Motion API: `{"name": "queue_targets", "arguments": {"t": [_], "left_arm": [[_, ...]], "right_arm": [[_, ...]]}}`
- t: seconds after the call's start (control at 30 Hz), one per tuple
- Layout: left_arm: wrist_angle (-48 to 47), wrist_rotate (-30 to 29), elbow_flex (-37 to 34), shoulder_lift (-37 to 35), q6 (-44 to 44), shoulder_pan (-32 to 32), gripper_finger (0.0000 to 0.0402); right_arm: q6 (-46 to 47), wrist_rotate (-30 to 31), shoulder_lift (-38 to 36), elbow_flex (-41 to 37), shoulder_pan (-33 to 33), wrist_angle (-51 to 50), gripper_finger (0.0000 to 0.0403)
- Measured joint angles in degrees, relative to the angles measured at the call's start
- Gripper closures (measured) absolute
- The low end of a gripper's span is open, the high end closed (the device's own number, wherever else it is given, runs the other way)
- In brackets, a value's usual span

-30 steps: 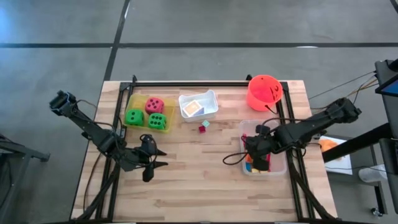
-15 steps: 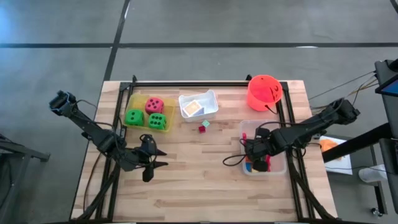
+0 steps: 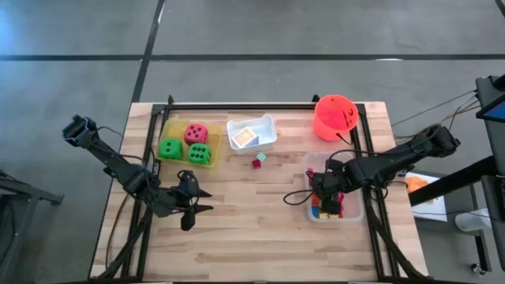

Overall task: Pick & Place Toys
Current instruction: Put the light green game piece into the transparent bin

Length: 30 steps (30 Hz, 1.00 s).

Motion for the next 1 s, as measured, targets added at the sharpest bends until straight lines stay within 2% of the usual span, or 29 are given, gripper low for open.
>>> {"name": "queue_targets", "arguments": {"t": [0.3,0.67,1.0], "left_arm": [[0.0,0.0,0.0,0.0,0.0,0.0,0.0212],[0.0,0.0,0.0,0.0,0.0,0.0,0.0212],[0.0,0.0,0.0,0.0,0.0,0.0,0.0212]], "right_arm": [[-0.9,-0.4,-0.1,-0.3,-1.1,-0.3,0.0275],[2.7,0.3,-0.7,2.7,-1.2,-8.9,0.0275],[3.8,0.4,1.2,1.0,-1.2,-7.0,0.0275]]}}
